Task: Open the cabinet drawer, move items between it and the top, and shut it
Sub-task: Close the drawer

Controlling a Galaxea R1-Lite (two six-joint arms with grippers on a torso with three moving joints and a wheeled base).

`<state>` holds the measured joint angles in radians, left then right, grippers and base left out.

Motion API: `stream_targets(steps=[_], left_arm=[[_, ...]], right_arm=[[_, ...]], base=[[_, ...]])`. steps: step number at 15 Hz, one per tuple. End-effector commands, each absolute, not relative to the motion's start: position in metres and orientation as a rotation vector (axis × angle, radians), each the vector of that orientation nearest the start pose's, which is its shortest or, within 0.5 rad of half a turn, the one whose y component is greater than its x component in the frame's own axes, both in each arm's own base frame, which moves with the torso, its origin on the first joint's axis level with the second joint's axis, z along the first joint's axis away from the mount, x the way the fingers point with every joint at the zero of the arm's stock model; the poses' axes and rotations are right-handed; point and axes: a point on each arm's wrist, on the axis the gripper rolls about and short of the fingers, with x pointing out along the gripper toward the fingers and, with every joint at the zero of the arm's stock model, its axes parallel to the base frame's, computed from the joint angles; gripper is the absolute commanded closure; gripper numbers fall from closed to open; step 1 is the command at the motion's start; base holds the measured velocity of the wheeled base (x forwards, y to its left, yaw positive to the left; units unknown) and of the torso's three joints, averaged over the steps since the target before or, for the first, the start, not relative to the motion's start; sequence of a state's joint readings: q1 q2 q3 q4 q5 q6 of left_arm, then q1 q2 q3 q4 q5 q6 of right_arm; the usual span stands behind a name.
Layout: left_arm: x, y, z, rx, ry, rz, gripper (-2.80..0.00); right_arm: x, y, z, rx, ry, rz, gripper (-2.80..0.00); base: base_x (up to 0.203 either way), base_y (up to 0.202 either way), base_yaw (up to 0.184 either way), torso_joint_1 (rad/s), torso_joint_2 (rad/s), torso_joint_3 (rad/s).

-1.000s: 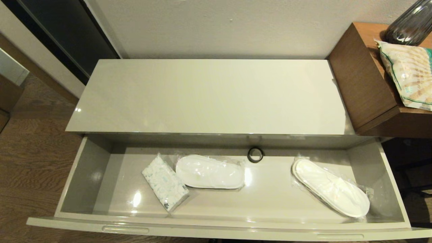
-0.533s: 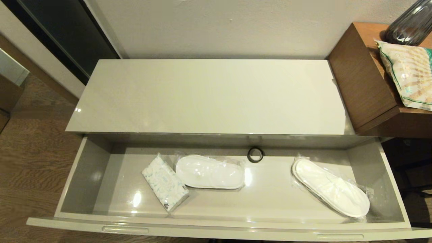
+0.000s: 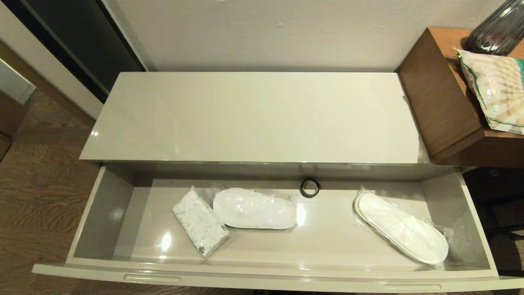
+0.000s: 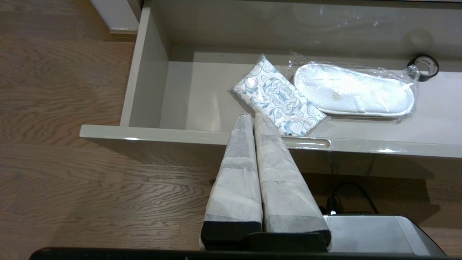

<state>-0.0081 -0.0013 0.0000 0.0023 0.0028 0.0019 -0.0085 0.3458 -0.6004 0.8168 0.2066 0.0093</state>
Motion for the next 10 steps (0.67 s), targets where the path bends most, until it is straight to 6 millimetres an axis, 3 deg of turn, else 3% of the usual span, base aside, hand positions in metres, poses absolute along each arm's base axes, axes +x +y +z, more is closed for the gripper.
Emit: stream_targets(steps=[1, 5, 10], left_arm=[[-0.023, 0.0, 0.075, 0.002, 0.002, -0.005, 0.0], [-0.023, 0.0, 0.075, 0.002, 0.003, -0.005, 0.0], [-0.023, 0.0, 0.075, 0.002, 0.003, -0.005, 0.0]], right_arm=[[-0.011, 0.006, 0.162, 0.08, 0.778, 0.244, -2.8], [0.009, 0.006, 0.14, 0.058, 0.922, 0.305, -2.8], [0.052, 0.008, 0.139, 0.092, 0.954, 0.387, -2.8]], base=[[0.0, 0.0, 0.0, 0.0, 0.0, 0.0], [0.0, 0.0, 0.0, 0.0, 0.0, 0.0], [0.0, 0.0, 0.0, 0.0, 0.0, 0.0]])
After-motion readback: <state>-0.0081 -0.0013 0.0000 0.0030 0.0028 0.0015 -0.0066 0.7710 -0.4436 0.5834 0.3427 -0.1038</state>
